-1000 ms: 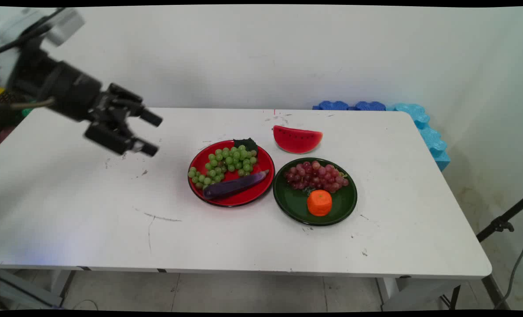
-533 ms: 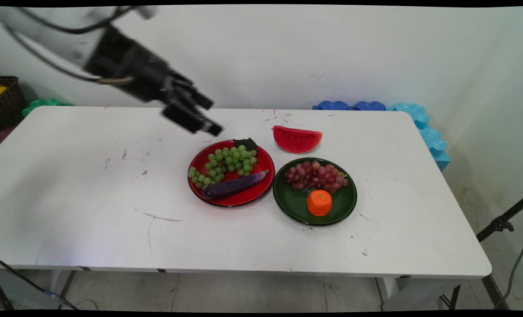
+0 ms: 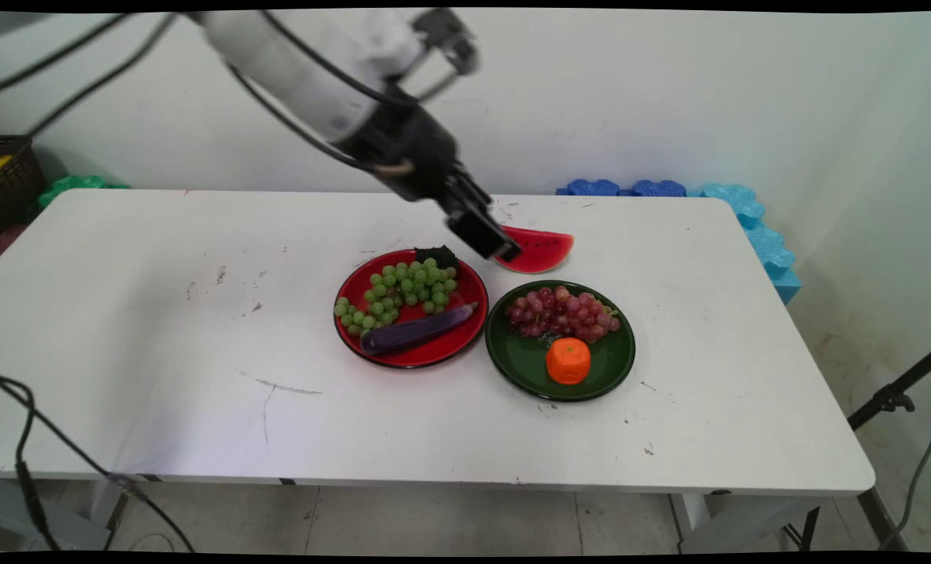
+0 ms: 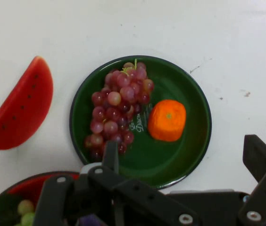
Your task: Pick up the mandarin from the green plate, then place the picked object on the table
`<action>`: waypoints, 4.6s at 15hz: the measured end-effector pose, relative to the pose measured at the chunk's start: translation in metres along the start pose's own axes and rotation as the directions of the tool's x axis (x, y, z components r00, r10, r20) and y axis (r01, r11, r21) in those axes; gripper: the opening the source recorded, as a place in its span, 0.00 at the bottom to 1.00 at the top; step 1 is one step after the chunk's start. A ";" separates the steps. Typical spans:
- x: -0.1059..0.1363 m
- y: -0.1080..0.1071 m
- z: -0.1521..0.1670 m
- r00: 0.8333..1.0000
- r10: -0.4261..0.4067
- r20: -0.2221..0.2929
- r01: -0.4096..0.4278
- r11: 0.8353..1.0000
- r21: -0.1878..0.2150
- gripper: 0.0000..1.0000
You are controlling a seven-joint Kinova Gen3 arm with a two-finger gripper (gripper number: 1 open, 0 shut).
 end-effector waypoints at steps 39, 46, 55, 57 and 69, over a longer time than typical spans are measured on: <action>-0.003 0.029 0.241 0.977 0.152 0.147 -0.147 0.988 -0.042 0.00; 0.019 0.028 0.209 0.980 0.178 0.090 -0.175 0.984 -0.045 0.00; 0.011 0.024 0.111 0.981 0.190 0.047 -0.187 0.980 -0.067 0.00; -0.001 0.023 0.096 0.980 0.191 0.052 -0.187 0.980 -0.074 0.00; -0.084 0.011 0.081 0.973 0.222 0.062 -0.214 0.971 -0.108 0.00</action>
